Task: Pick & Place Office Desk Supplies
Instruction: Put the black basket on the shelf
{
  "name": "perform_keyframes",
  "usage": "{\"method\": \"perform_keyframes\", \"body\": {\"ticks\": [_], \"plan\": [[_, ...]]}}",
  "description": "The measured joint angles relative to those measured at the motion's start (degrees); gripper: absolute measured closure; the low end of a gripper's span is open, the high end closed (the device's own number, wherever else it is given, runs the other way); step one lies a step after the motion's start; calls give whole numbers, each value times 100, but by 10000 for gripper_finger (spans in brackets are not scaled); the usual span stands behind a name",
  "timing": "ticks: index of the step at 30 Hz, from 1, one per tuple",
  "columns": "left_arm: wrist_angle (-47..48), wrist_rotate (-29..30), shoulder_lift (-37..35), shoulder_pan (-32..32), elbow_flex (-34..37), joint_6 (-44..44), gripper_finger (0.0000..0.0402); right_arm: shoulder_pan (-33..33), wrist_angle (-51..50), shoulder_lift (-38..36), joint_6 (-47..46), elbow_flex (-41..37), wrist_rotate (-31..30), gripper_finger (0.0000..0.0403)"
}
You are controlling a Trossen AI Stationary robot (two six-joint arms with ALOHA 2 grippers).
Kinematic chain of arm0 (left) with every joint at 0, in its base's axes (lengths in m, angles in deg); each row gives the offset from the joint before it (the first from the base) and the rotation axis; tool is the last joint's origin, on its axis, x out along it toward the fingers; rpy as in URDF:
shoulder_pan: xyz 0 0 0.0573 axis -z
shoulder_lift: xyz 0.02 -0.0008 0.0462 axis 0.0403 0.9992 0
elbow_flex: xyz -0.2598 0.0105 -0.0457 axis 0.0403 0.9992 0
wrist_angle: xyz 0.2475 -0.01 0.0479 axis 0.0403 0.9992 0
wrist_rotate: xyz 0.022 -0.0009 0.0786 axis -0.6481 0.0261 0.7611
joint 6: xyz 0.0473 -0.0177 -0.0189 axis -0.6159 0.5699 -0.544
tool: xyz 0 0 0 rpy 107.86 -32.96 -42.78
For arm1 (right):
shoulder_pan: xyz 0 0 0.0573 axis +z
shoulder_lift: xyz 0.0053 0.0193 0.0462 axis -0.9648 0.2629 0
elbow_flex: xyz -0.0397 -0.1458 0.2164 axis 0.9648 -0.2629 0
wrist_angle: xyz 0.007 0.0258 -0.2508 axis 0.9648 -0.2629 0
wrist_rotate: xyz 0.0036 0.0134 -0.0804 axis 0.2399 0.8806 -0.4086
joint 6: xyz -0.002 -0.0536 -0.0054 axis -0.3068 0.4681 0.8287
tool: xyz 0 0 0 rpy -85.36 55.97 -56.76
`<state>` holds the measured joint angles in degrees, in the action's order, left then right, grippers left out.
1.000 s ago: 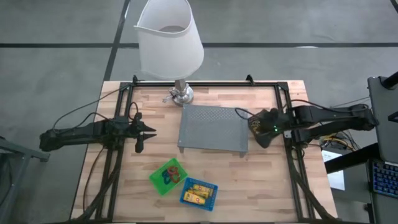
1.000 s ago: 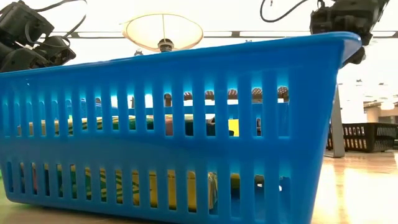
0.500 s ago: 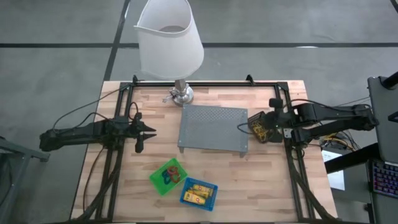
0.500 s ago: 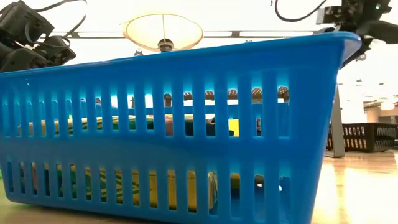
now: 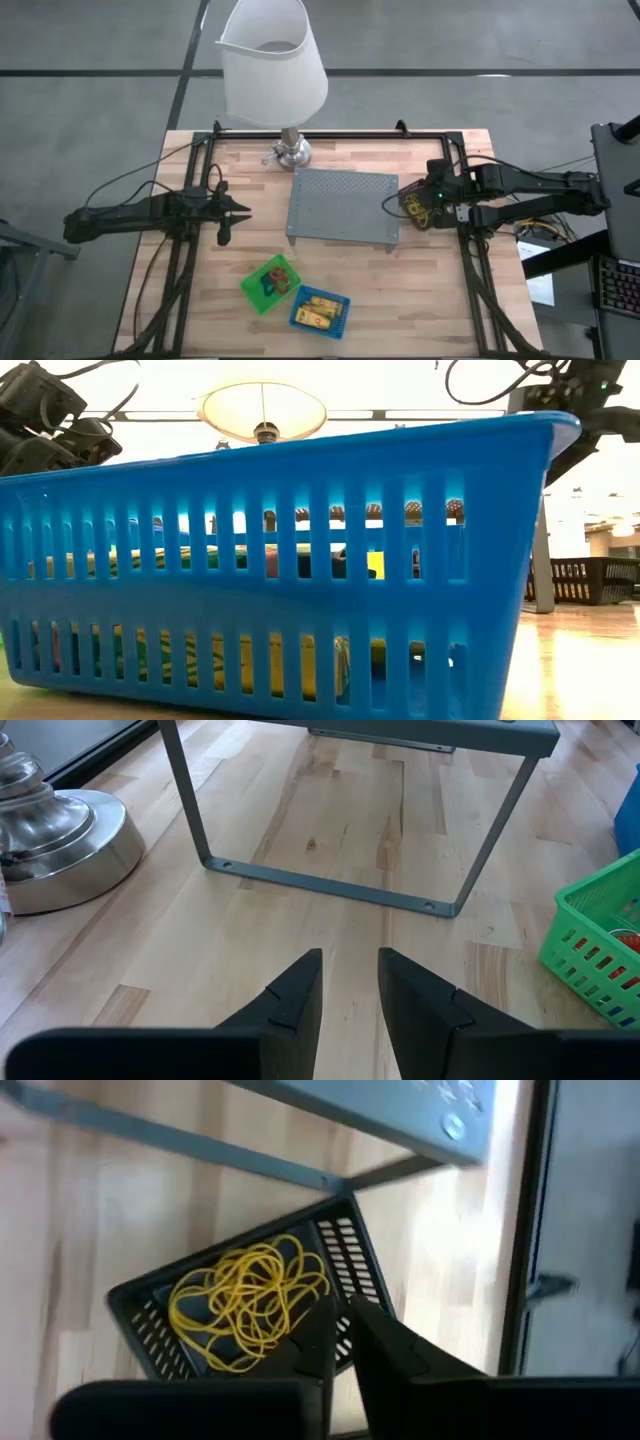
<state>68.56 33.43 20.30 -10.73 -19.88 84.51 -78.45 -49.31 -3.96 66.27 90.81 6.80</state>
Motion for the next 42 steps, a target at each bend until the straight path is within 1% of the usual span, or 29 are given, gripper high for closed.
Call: {"method": "perform_keyframes", "body": {"ticks": [3,6,8,10,14,17,23,29,33,37,42], "plan": [[0,2,0,0,1,0,296,-305,59,0,73,-123,24,342],[0,2,0,0,0,1,296,-570,271,1,658,-352,85,313],[0,0,0,-2,1,0,296,-752,474,2,948,-513,231,297],[0,2,0,0,1,0,296,-931,668,2,1080,-662,325,283],[0,61,0,-4,1,2,296,-1337,980,2,1385,-946,327,263],[0,120,0,-4,1,2,296,-1674,1422,2,1668,-1137,323,253],[-2,131,0,-4,-1,2,296,-2353,2379,31,2135,-1382,378,249],[-4,131,0,-9,1,2,296,-2930,2485,183,2477,-1406,1025,256],[-7,131,1,-9,0,2,296,-3138,2540,446,2552,-1395,1119,257],[-13,131,0,-9,1,2,295,-3234,2651,810,2914,-1384,1436,254],[-13,130,0,-9,1,2,295,-3336,2717,1317,2946,-1384,1499,254]]}}
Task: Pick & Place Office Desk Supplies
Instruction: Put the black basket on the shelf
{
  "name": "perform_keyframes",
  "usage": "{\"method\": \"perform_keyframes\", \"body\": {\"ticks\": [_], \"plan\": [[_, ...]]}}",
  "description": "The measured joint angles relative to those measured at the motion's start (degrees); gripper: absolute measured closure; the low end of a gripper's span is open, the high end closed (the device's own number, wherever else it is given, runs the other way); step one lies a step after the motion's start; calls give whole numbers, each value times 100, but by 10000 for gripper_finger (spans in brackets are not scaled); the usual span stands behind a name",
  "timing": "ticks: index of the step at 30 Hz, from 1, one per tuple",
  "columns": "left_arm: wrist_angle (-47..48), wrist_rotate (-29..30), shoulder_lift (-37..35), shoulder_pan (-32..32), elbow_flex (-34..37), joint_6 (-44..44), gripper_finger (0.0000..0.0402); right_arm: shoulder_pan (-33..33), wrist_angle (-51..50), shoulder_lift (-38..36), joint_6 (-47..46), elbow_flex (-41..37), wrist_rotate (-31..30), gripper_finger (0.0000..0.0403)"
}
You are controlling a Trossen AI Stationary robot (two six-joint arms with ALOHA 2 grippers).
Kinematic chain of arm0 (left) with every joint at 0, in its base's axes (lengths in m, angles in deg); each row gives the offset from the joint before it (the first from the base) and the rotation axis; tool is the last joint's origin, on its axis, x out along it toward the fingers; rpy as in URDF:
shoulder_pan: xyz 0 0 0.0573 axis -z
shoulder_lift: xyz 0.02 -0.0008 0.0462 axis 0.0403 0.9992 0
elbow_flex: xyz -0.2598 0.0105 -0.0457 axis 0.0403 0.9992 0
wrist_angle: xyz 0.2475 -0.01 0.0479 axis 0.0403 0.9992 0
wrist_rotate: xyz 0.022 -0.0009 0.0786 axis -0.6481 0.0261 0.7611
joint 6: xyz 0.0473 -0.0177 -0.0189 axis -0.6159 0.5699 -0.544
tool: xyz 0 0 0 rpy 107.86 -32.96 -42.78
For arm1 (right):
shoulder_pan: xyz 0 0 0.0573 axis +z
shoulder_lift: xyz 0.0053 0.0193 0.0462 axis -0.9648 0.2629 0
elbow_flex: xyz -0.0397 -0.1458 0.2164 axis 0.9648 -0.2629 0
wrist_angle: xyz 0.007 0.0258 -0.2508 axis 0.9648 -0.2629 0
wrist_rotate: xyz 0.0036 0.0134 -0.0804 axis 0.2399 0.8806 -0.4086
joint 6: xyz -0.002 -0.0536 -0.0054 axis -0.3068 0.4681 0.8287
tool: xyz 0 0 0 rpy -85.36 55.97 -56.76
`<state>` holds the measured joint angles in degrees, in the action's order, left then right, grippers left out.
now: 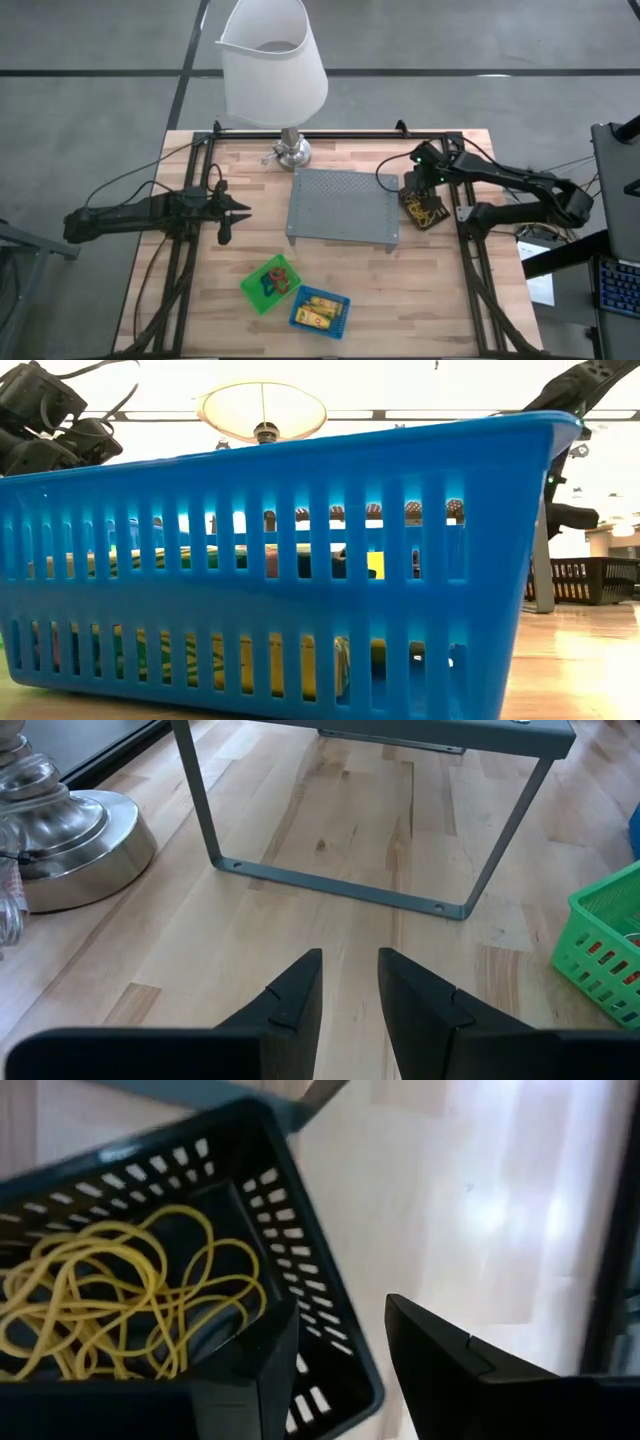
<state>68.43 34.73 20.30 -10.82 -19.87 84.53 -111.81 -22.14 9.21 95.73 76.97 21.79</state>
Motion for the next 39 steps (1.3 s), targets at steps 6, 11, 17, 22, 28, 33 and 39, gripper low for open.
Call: {"method": "perform_keyframes", "body": {"ticks": [6,11,17,22,28,33,39], "plan": [[0,0,2,0,0,0,295,-42,31,399,213,2,2,252],[0,1,0,0,0,0,295,-54,22,546,118,2,2,255],[0,-1,2,0,0,0,295,-51,-2,557,-125,2,1,278],[0,-2,1,0,0,0,295,-51,-20,556,-317,2,0,309],[0,-2,0,0,0,0,295,-51,-28,554,-401,2,0,350],[0,-2,0,0,0,0,295,-51,-136,548,-706,12,11,372],[0,-2,1,0,0,0,295,-51,-610,523,-1101,28,356,380]]}}
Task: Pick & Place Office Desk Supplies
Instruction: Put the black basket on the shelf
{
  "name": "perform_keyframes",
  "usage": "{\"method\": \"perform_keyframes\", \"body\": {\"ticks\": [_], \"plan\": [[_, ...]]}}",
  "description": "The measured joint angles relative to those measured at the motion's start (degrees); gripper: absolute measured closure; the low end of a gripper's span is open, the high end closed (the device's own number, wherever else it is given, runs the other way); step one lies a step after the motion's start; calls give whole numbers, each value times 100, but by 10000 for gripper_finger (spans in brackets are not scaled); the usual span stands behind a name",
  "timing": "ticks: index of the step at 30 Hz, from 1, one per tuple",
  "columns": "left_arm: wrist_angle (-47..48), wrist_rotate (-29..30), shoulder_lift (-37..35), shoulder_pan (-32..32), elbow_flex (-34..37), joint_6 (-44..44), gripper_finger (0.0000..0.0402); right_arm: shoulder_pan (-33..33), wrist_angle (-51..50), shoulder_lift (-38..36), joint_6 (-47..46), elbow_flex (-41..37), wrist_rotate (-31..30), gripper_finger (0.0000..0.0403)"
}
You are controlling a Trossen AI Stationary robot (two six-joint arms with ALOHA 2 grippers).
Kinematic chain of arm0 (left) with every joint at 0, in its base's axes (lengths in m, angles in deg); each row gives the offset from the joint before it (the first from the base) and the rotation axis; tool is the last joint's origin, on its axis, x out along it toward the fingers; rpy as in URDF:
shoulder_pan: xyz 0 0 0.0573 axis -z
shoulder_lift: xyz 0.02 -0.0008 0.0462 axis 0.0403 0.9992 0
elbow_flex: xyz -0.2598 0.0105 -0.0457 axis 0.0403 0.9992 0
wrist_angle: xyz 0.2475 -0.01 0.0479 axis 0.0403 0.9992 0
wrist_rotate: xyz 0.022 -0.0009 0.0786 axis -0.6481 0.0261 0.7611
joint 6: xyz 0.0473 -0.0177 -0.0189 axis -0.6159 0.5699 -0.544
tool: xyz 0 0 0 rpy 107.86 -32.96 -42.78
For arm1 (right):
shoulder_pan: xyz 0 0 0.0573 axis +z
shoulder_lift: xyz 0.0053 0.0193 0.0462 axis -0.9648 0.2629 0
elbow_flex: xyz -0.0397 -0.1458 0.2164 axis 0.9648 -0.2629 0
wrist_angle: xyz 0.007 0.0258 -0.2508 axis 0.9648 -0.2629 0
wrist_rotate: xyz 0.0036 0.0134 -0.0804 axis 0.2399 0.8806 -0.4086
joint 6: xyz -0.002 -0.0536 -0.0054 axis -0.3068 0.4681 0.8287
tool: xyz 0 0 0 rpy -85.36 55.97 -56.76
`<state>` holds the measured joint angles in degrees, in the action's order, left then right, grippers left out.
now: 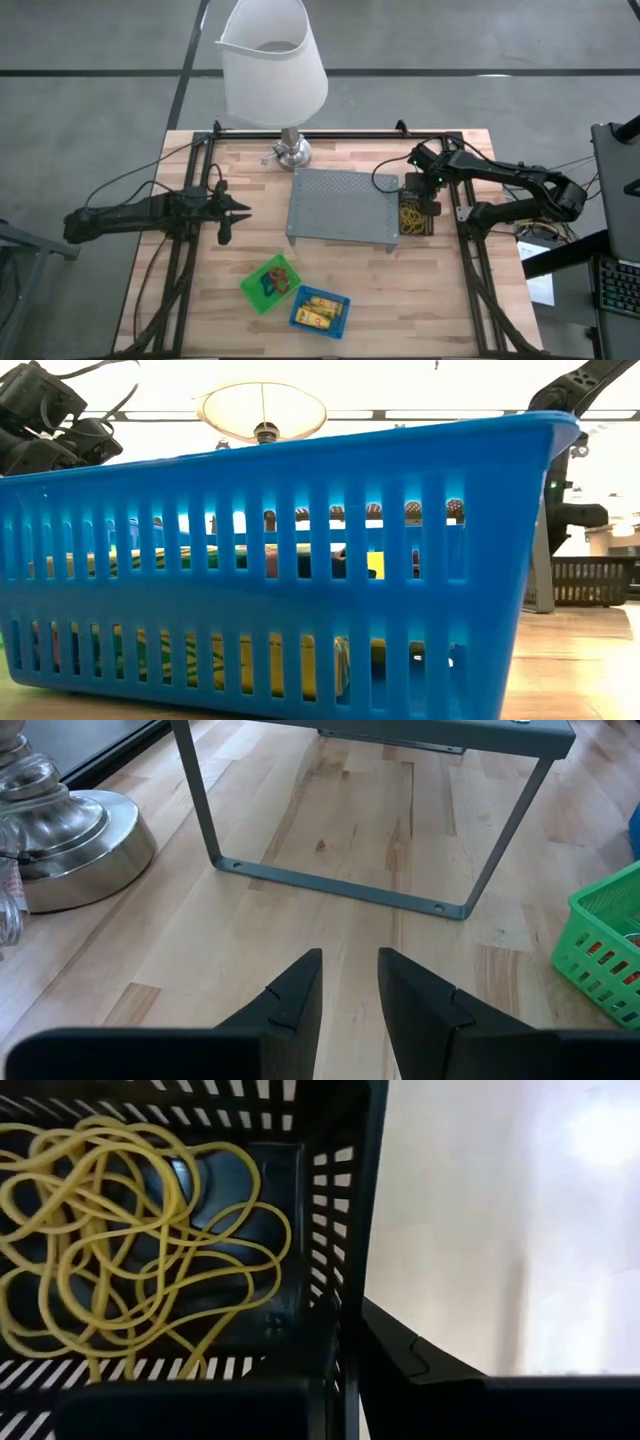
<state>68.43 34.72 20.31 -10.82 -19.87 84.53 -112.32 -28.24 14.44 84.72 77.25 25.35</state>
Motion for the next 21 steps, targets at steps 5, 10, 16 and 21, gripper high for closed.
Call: {"method": "perform_keyframes", "body": {"ticks": [5,10,16,21], "plan": [[0,0,1,0,0,0,295,4,-180,-133,-247,-21,171,381],[0,0,1,0,0,0,295,6,-262,-547,-284,-35,165,381],[0,0,-1,0,0,0,295,4,-797,-1163,-459,-33,387,381],[0,0,1,0,0,0,295,9,-1079,-1628,-394,-33,602,381]]}}
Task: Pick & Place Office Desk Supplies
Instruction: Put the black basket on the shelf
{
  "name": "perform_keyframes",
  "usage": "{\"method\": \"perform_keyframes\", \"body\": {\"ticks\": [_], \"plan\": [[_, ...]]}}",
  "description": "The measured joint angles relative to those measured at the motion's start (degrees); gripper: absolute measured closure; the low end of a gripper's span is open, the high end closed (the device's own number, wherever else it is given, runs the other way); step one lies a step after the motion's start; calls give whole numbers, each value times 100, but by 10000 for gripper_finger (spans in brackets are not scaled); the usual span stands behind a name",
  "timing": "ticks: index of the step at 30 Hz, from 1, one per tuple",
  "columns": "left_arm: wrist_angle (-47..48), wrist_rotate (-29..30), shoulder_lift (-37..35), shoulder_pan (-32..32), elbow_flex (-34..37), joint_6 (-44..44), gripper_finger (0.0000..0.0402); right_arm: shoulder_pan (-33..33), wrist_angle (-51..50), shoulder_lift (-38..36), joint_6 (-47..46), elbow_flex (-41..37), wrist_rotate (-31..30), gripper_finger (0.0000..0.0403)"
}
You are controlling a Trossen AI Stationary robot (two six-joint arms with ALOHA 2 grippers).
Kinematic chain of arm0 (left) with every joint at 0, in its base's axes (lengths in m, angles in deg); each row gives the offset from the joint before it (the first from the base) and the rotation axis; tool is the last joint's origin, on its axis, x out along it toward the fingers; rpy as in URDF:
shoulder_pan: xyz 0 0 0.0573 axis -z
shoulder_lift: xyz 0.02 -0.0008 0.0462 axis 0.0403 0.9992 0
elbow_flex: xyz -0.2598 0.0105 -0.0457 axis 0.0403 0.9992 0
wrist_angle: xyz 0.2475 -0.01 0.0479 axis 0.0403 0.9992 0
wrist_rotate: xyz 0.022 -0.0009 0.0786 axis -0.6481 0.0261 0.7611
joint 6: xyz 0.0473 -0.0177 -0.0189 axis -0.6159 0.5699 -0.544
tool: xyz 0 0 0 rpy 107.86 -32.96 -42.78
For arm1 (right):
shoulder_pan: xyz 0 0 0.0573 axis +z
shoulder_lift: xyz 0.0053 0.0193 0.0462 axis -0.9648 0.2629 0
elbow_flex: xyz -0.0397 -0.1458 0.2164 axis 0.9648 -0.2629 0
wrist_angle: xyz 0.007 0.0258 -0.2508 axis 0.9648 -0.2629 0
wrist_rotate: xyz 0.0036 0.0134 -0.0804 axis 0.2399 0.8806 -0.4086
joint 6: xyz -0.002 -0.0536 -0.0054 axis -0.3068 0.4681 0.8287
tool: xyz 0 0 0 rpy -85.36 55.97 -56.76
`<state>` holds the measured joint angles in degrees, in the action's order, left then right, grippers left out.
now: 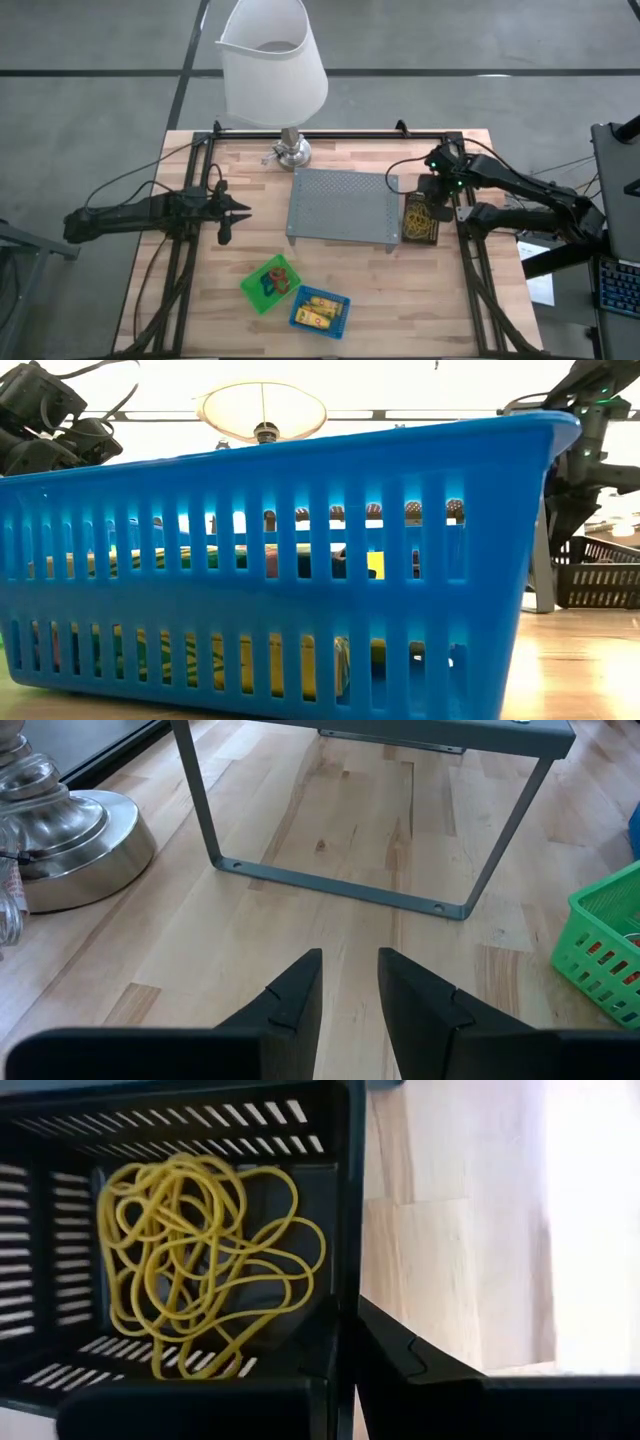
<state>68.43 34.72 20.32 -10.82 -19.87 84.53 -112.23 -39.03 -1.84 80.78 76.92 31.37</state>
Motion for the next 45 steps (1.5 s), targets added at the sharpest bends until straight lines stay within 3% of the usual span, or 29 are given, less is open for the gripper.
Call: {"method": "perform_keyframes", "body": {"ticks": [10,30,45], "plan": [[0,0,-1,0,0,0,295,-4,-35,-120,111,4,248,381],[1,0,-2,0,0,0,296,-4,-467,1109,928,103,1422,381],[2,0,-2,0,0,0,296,-2,-922,1053,991,483,1978,381]]}}
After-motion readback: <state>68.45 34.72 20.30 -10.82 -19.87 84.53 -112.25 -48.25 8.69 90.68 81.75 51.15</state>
